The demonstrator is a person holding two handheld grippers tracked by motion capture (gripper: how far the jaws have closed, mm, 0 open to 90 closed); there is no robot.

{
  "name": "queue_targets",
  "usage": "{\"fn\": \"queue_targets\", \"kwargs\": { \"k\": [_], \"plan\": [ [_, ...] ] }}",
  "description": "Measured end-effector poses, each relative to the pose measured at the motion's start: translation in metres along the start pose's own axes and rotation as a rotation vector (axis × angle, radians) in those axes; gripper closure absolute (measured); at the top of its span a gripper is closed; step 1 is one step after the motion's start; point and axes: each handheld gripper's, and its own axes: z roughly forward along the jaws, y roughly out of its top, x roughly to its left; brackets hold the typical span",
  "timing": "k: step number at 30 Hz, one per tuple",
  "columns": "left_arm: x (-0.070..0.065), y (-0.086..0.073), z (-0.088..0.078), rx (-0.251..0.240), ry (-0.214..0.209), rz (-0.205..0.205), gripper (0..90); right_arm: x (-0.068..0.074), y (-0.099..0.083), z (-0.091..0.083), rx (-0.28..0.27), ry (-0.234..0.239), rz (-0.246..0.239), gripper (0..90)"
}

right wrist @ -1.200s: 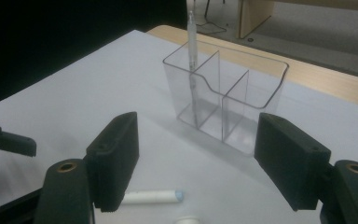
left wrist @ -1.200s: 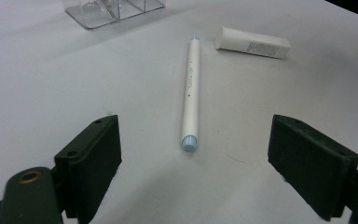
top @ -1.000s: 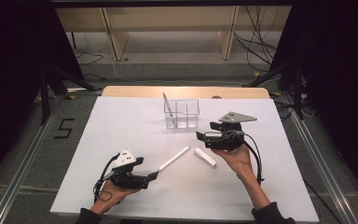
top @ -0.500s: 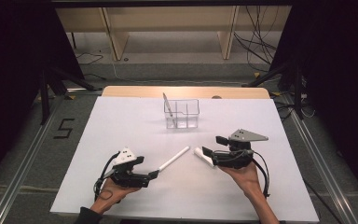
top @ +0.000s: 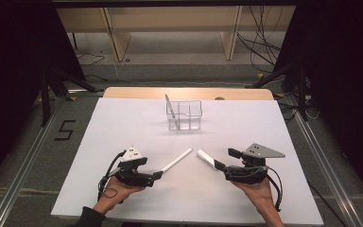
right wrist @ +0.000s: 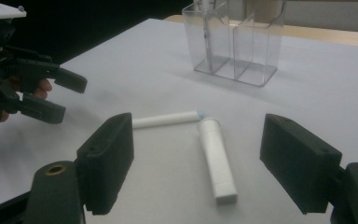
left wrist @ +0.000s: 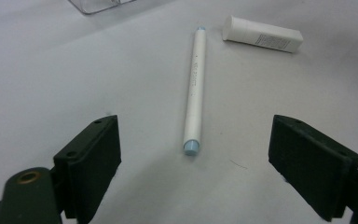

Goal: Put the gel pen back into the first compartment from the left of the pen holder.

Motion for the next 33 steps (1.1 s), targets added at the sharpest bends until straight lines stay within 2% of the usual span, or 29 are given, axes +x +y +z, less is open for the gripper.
{"fn": "queue_targets", "kwargs": {
  "k": [6, 24, 33],
  "plan": [
    [-0.002, 0.006, 0.005, 0.035, 0.004, 0.015, 16.6, 0.0, -0.009, -0.002, 0.008, 0.002, 0.011, 26.6],
    [-0.002, 0.017, 0.015, 0.109, 0.014, 0.022, 17.2, 0.009, -0.025, -0.005, 0.028, 0.003, -0.004, 24.8],
    [-0.004, 0.022, 0.023, 0.165, 0.022, 0.036, 17.4, 0.014, -0.029, -0.009, 0.028, 0.007, -0.012, 24.2]
  ]
}}
